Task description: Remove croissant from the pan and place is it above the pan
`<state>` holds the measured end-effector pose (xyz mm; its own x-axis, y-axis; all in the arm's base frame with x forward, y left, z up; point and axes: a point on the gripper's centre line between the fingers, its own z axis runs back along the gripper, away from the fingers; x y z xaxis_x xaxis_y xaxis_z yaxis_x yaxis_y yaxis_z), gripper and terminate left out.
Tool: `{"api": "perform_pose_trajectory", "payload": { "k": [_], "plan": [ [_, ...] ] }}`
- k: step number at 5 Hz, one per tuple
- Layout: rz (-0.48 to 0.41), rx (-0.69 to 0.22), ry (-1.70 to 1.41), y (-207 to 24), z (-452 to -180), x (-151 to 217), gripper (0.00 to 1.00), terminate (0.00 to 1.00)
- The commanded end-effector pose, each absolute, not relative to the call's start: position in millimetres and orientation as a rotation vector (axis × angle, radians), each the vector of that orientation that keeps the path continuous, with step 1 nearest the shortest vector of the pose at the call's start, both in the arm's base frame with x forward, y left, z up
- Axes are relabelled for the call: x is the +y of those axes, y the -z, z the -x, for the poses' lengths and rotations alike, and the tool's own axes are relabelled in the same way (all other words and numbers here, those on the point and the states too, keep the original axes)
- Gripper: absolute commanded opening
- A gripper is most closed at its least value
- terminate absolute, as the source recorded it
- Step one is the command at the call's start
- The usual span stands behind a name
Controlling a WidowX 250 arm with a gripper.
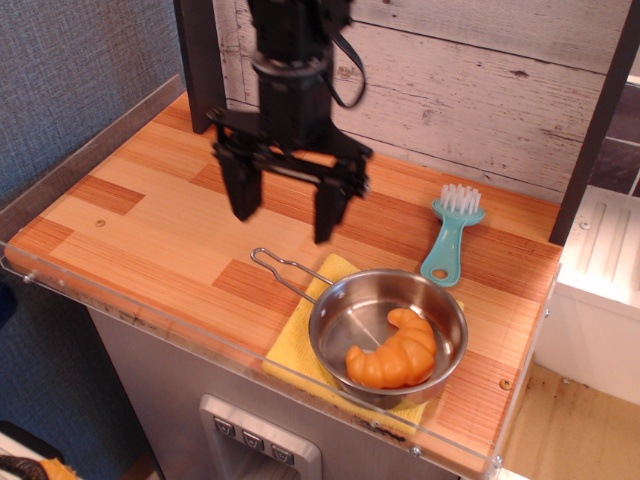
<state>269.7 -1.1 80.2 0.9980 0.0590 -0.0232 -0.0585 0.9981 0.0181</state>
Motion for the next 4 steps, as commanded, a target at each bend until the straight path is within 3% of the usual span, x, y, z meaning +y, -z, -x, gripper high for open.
{"api": "perform_pose_trajectory", "payload": {
  "k": [1, 4],
  "plan": [
    [-0.011, 0.008, 0.031, -77, -263, -33, 1.00, 0.00],
    [-0.021, -0.010, 0.124, -61, -256, -74, 1.00, 0.00]
  ]
}}
